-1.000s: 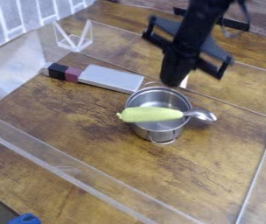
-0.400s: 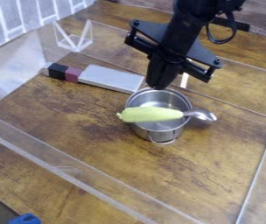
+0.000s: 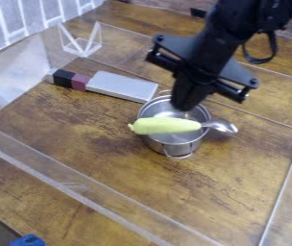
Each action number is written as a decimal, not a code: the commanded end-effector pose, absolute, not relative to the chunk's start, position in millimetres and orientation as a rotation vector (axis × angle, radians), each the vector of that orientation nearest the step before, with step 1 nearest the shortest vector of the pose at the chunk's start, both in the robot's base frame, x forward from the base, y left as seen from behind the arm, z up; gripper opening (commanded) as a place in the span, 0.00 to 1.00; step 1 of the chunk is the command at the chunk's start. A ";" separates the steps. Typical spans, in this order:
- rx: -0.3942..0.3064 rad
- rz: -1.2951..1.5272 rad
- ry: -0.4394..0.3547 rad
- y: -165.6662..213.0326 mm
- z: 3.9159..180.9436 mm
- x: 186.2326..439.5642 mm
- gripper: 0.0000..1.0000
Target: Move the toy knife to the right side of the table
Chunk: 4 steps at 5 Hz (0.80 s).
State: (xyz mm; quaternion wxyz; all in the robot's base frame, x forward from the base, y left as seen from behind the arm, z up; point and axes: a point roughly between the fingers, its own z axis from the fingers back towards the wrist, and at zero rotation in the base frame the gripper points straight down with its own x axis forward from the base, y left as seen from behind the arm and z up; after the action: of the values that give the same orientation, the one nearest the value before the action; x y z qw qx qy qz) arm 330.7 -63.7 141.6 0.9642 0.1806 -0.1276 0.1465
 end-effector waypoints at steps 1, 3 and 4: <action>0.342 0.389 -0.317 -40.0 159.0 324.3 0.00; 0.339 0.416 -0.326 -31.1 162.0 334.2 0.00; 0.336 0.339 -0.343 -36.2 157.4 332.2 0.00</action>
State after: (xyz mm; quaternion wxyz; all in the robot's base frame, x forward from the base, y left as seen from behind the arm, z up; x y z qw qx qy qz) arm 332.9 -35.2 136.7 0.9604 0.1785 -0.1370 0.1645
